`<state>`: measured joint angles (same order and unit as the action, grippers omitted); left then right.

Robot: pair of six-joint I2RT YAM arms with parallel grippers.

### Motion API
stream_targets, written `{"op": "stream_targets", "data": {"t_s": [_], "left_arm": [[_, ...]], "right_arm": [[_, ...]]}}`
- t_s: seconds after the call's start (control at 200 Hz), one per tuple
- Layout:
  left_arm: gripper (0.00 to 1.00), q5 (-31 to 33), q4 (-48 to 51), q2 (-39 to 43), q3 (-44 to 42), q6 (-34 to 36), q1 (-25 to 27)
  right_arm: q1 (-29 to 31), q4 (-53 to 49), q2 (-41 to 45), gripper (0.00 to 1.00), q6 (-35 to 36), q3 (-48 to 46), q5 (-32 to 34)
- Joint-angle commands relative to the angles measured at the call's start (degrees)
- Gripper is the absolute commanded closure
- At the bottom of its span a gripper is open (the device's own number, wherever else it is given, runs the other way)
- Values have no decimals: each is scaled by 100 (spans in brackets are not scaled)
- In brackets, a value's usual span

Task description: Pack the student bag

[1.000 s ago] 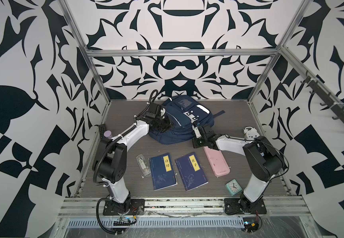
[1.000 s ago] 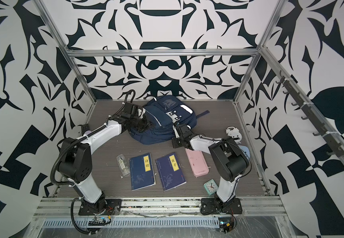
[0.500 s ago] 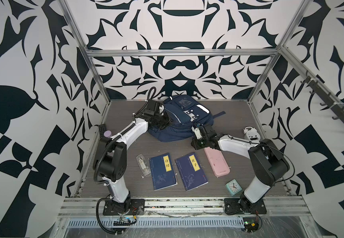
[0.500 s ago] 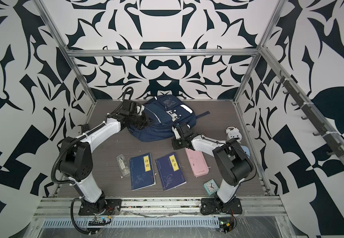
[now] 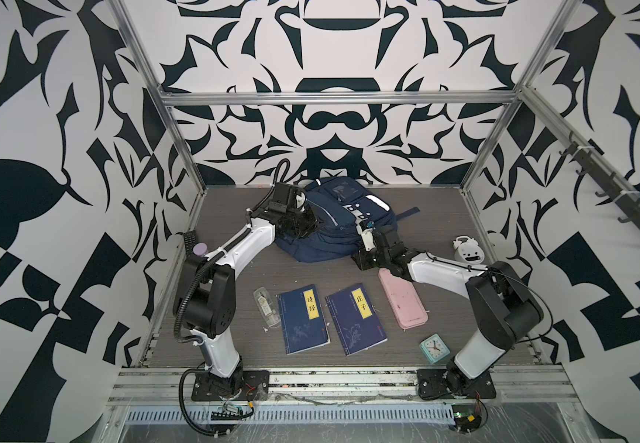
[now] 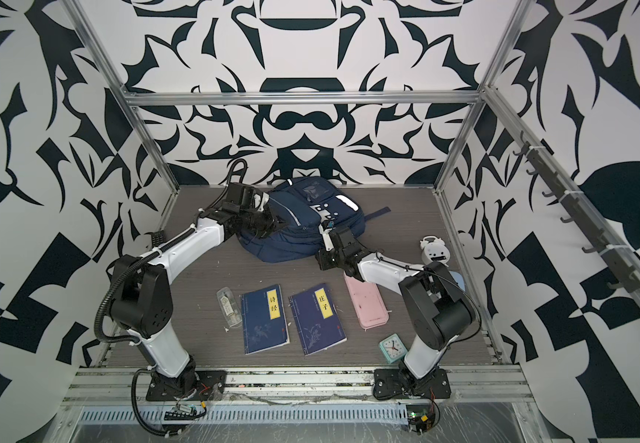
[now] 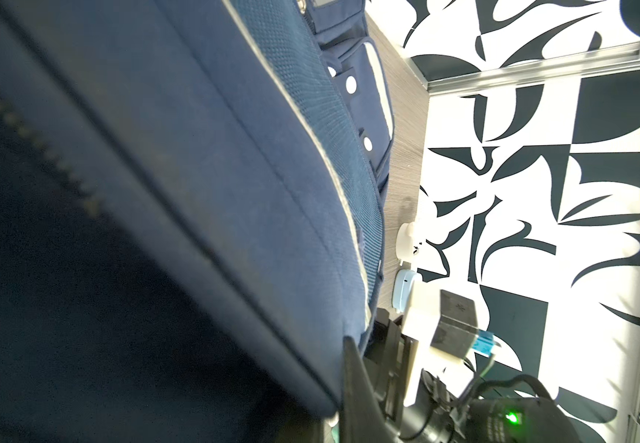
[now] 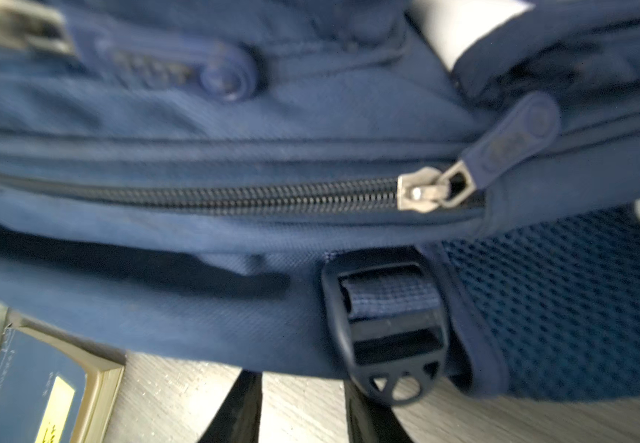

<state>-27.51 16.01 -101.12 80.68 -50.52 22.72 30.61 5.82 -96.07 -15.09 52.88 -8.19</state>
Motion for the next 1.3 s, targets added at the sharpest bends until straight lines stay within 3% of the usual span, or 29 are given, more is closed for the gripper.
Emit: {"op": "stream_targets", "data": {"t_s": [0.0, 0.79, 1.295], "left_arm": [[100, -145, -224, 215, 377, 156, -40], [100, -200, -54, 229, 563, 185, -46], [100, -158, -46, 173, 597, 186, -44]], "right_arm": [[1, 433, 86, 63, -38, -90, 135], [-319, 1364, -222, 62, -60, -400, -491], [-354, 1420, -297, 80, -73, -461, -662]]}}
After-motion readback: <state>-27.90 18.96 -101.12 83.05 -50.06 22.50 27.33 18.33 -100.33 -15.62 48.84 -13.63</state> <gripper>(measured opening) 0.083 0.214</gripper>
